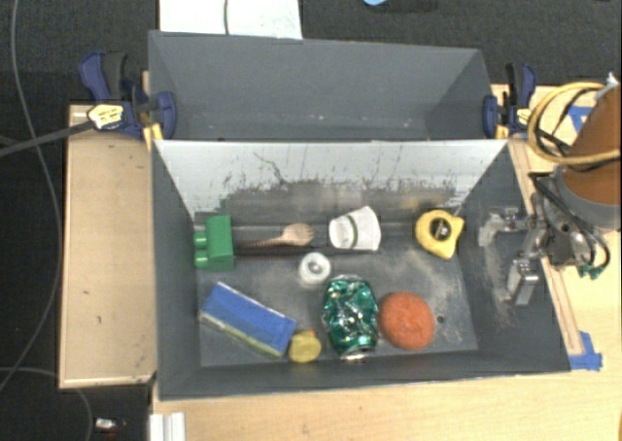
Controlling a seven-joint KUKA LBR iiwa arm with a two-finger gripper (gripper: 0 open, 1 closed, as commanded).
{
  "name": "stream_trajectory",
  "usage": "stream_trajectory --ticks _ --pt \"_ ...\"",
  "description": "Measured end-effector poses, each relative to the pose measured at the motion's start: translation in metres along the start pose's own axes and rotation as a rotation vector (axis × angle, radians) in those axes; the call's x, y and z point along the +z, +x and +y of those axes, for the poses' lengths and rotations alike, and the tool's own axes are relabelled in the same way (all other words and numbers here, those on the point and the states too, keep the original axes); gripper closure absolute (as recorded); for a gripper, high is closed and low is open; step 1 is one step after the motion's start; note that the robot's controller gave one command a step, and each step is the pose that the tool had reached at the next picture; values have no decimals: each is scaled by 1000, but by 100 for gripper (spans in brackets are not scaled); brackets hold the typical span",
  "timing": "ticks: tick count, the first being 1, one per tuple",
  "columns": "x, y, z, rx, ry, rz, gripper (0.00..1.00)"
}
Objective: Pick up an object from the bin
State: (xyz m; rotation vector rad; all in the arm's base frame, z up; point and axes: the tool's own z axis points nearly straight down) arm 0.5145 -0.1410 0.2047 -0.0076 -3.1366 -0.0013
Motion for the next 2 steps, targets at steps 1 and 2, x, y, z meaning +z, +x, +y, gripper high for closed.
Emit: stream_trajectory --ticks 1,2 --pt "-5 -2 1 -6 2 -8 0" --pt "51 11 27 144 1 -11 0"
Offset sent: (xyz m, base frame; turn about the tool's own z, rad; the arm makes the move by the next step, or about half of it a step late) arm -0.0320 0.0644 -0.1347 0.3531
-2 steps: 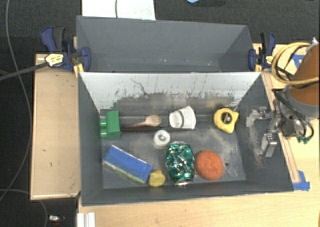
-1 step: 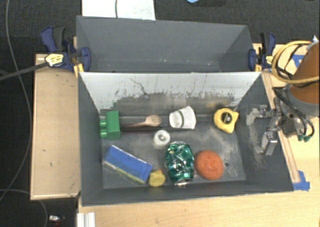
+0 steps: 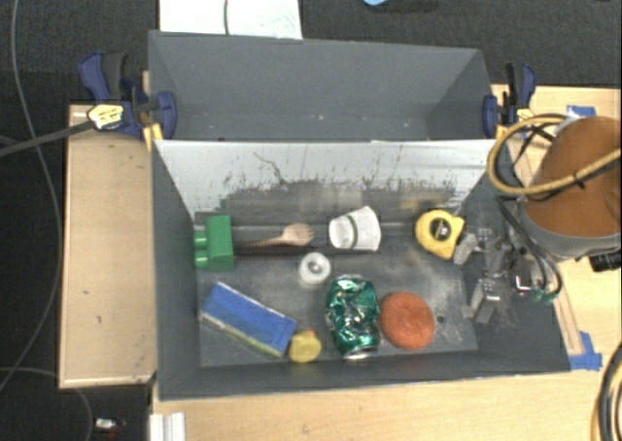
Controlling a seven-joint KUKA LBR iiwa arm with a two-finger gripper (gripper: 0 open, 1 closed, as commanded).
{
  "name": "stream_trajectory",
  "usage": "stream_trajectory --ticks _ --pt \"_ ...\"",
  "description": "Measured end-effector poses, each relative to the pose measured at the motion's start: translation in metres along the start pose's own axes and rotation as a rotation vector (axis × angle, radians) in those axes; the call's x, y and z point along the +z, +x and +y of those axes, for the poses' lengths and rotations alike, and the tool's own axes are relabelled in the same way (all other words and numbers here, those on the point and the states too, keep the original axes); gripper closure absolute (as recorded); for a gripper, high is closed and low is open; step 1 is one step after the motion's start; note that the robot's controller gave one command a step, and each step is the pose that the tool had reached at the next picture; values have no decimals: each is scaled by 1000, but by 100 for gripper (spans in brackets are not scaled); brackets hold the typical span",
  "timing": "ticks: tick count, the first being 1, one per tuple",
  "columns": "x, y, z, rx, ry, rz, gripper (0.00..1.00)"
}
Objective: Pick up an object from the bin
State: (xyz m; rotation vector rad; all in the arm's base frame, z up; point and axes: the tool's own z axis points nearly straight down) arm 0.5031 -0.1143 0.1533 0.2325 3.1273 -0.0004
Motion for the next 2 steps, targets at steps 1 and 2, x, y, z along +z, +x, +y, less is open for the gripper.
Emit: stream_trajectory --ticks 1,2 --pt "8 25 47 -109 1 0 0" --pt "34 35 67 83 -1 9 0"
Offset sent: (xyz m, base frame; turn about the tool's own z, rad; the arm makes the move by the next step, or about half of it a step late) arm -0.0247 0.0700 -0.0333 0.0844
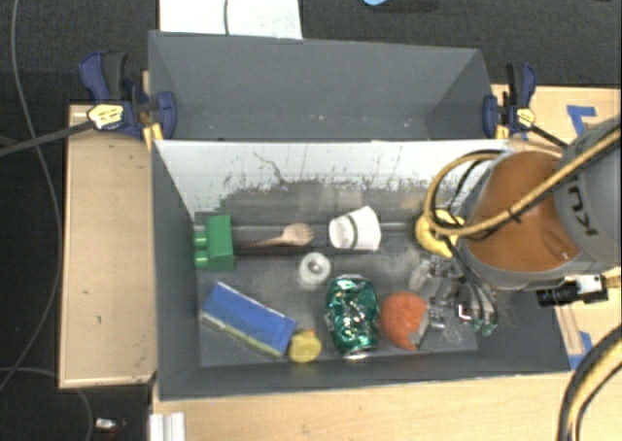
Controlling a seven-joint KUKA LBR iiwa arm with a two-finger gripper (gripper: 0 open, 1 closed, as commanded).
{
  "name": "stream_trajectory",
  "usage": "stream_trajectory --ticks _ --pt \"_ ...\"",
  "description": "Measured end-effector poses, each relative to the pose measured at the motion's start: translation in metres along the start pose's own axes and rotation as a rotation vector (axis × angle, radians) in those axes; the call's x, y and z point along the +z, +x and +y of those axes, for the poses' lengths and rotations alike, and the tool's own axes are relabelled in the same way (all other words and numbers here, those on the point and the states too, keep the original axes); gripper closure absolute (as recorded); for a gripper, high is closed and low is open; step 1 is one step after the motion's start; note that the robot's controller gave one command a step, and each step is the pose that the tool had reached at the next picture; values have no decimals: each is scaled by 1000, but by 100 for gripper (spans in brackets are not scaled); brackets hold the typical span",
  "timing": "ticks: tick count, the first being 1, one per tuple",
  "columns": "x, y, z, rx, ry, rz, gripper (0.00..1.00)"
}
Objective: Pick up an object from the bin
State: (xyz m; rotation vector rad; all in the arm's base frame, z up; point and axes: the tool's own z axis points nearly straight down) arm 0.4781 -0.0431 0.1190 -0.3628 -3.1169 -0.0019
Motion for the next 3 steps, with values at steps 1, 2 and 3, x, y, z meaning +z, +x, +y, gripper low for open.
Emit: stream_trajectory --ticks 1,2,3 --pt "51 4 9 0 -1 -6 0" --pt "48 -3 0 67 -2 -16 100" --pt "47 -3 0 64 -2 -16 100"
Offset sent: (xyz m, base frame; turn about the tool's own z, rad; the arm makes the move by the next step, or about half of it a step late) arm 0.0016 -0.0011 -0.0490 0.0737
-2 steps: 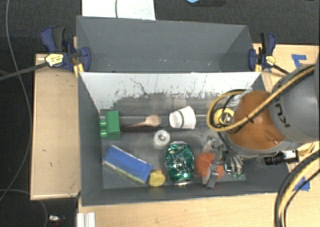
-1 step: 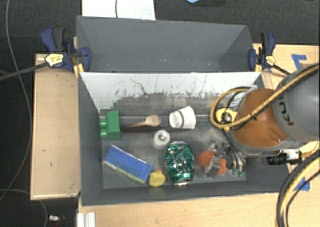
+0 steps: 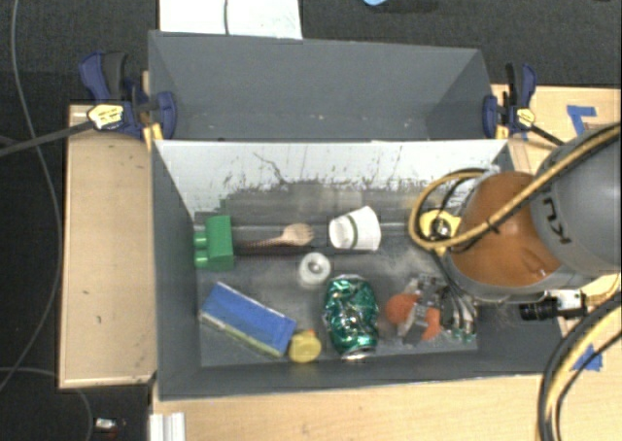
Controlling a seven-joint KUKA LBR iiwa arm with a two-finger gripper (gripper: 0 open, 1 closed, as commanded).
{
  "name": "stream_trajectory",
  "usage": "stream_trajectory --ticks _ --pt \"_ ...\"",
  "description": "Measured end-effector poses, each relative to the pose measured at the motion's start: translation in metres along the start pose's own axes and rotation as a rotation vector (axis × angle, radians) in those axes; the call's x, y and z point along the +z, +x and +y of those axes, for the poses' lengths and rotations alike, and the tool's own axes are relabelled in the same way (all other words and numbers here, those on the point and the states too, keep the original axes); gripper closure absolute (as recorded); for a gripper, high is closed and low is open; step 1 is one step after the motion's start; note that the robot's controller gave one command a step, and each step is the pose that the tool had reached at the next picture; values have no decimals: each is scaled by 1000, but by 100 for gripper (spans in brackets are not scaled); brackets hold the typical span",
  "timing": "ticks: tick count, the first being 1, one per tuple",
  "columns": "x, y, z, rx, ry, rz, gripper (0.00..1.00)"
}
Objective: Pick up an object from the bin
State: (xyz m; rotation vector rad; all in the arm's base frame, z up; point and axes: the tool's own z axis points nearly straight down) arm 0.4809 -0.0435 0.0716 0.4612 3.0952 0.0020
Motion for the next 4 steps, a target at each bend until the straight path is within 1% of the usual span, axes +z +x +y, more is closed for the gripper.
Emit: stream_trajectory --ticks 1,2,3,4 --pt "-18 1 0 -4 1 3 100" --pt "-34 -1 0 -8 -1 -3 100" --pt "-45 0 0 -13 0 -2 100" --pt "-57 -1 0 -16 -1 -6 100"
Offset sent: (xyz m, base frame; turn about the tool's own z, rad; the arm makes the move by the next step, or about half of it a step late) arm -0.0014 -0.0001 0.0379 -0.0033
